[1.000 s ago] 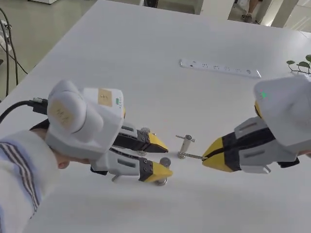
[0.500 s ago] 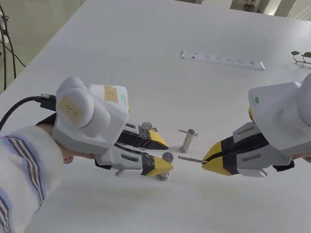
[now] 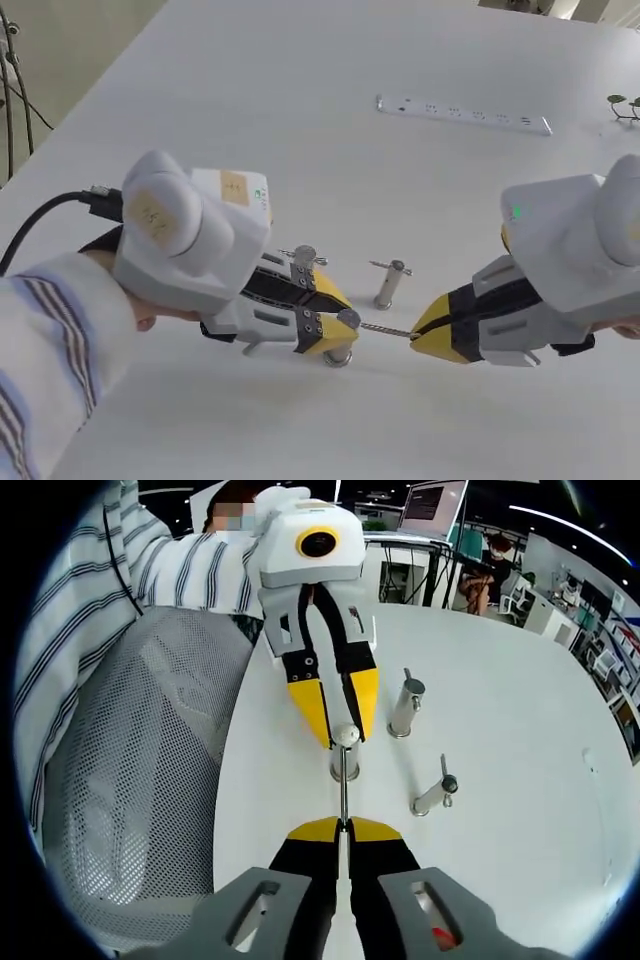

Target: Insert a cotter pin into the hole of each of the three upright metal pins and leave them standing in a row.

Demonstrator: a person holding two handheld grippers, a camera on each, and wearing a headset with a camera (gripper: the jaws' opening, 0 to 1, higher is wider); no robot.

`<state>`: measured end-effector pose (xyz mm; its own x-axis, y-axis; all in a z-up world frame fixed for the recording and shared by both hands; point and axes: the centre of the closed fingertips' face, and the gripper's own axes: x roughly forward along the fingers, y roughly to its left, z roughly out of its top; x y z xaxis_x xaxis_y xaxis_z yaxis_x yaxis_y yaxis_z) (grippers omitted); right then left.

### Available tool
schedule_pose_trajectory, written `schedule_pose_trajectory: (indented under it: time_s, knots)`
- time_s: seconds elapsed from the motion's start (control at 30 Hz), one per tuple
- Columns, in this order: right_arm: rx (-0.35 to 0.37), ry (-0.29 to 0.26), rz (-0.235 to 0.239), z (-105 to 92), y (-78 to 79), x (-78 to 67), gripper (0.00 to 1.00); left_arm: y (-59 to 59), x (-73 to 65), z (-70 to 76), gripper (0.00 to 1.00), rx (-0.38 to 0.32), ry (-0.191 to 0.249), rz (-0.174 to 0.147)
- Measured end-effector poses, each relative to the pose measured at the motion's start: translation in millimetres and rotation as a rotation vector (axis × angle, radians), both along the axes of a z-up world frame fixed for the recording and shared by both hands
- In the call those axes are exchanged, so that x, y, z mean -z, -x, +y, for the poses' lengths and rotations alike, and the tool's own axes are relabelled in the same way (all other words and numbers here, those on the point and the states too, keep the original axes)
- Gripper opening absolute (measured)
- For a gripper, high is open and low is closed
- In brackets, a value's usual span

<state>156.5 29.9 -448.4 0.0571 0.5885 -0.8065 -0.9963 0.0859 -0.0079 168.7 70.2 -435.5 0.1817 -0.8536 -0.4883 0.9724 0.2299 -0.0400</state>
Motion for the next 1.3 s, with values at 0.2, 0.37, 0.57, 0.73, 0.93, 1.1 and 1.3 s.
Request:
schedule_pose_trajectory:
  time_s: [0.2, 0.37, 0.57, 0.73, 0.93, 1.1, 1.3]
  knots:
    - [0.022, -0.013, 0.011, 0.4, -2.9, 0.9, 0.0, 0.1, 0.2, 0.5, 0.1, -0.003, -0.004, 0.009]
    - [0.009, 0.001, 0.009, 0.8, -0.8, 1.3, 0.0, 0.7, 0.0, 0.8, 0.1, -0.007, -0.006, 0.012]
    - [0.009, 0.008, 0.003, 1.6, -2.7, 0.6, 0.0, 1.3, -0.3, 1.5, 0.1, -0.008, -0.008, 0.012]
    - [0.001, 0.011, -0.001, 3.9, -3.5, -1.6, 0.0, 1.9, -0.6, 2.2, 0.1, -0.014, -0.01, 0.014]
    - [-0.025, 0.008, -0.009, 10.9, -0.5, -4.1, 0.0, 2.4, -0.8, 2.4, 0.1, -0.016, -0.011, 0.014]
    - [-0.024, 0.012, -0.01, 14.2, -3.3, -2.9, 0.0, 2.4, -0.5, 2.3, 0.09, -0.023, -0.013, 0.015]
    - [-0.033, 0.011, -0.019, 16.7, -6.0, -1.4, 0.0, 1.6, 0.2, 2.4, 0.09, -0.027, -0.014, 0.018]
